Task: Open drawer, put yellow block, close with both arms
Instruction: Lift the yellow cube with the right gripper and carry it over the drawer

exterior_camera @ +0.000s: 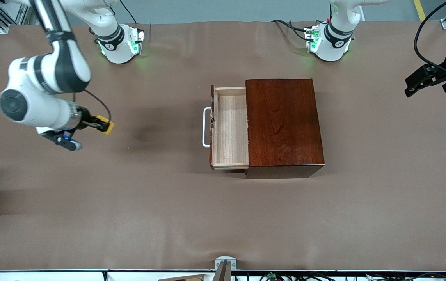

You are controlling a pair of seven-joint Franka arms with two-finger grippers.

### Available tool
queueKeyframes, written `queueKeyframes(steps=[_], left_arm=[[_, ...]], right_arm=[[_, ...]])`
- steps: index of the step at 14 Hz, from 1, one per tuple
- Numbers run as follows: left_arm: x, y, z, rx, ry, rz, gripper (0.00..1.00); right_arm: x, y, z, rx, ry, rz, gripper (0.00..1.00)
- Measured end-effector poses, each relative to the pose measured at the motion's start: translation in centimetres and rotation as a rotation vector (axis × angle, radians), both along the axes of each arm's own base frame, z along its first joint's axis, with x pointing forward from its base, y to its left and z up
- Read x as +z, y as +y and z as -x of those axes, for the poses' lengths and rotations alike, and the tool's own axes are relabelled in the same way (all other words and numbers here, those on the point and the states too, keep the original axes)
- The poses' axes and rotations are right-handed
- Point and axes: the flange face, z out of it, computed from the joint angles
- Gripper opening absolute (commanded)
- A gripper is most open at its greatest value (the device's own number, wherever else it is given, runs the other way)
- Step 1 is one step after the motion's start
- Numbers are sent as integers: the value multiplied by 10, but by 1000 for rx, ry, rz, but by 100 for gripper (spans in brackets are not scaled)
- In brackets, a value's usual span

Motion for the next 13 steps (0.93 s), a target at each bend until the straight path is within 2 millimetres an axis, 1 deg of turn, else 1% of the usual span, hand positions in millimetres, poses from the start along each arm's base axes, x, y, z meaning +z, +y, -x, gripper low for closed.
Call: queueKeyframes(steps=[3,5,9,11,13], left_arm=[[0,1,0,4,-1,0,100],[0,2,-1,5,-7,1,100],[4,2,-3,4,-26,2,100],[1,2,-4,2,-21,2,100],[-1,1,-6,2,-18,2,100]], right_arm=[[28,68,4,-178,-24,50,0],[47,109,9,-292,-36,40,0],[77,166,19,-470,-30,6,0],[86,199,25,-559,-47,12,0],[84,234,29,-650,-70,8,0]])
